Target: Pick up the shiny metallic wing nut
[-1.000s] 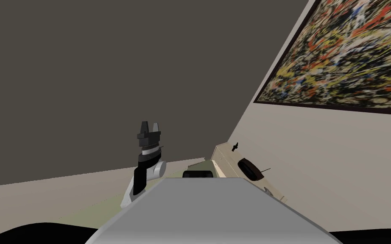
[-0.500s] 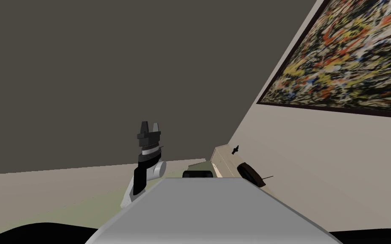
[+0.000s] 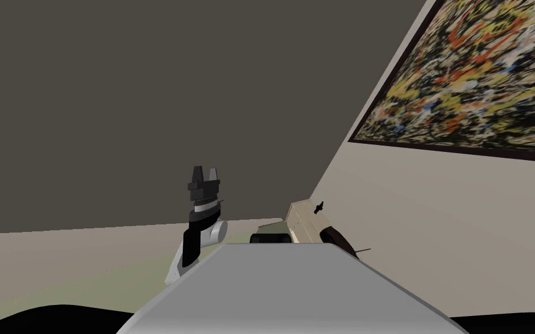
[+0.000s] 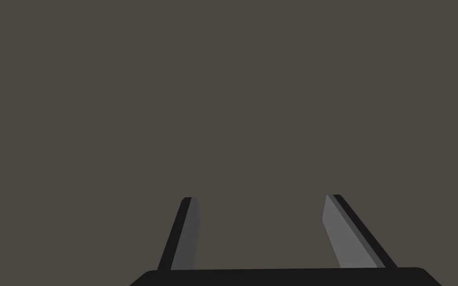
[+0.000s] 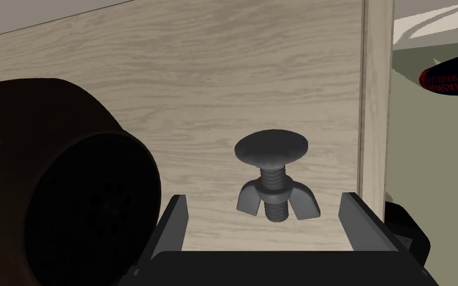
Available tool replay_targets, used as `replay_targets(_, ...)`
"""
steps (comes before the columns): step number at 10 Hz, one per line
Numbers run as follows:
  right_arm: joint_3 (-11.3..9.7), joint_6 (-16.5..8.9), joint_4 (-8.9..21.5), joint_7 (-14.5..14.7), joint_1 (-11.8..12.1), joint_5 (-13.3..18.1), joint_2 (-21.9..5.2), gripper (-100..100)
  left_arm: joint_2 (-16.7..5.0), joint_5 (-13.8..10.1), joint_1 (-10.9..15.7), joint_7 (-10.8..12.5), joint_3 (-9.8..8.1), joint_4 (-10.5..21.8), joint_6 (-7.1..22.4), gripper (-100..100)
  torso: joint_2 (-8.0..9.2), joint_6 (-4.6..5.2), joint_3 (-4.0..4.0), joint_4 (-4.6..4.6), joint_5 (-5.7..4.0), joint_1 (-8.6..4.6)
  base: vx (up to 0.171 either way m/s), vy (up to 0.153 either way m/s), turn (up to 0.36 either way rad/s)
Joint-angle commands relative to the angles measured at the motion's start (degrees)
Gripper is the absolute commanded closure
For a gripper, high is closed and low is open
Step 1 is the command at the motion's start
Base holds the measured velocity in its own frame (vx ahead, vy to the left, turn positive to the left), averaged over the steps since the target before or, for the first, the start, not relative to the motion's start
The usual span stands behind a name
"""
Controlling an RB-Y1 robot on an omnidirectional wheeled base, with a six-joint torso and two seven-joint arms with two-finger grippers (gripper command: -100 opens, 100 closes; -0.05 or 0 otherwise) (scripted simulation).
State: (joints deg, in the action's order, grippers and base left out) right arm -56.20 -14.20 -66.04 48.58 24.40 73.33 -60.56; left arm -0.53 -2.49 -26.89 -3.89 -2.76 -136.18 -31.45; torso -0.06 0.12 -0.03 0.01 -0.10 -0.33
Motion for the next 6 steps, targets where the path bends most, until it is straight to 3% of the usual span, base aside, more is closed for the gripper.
replay_targets(1, 0.0, 0.0, 0.0, 0.0, 0.0, 0.0, 0.0, 0, 0.0, 0.0, 0.0, 0.0, 0.0, 0.0, 0.0, 0, 0.0, 0.0, 0.0, 0.0, 0.0, 0.0, 0.002, -0.013, 0.0)
replay_targets(2, 0.3, 0.6, 2.2, -0.2, -0.8, -0.7, 1.6, -100, 0.0, 0.0, 0.0, 0.0, 0.0, 0.0, 0.0, 0, 0.03, 0.0, 0.02, 0.01, 0.06, 0.21, -0.054, -0.018, 0.197)
replay_targets(6, 1.1, 1.9, 7.5, -0.8, -2.8, -2.1, 5.5, -100, 0.0, 0.0, 0.0, 0.0, 0.01, 0.0, 0.0, 0, 0.33, -0.01, 0.19, 0.07, 0.09, 0.33, -0.084, -0.003, 0.184)
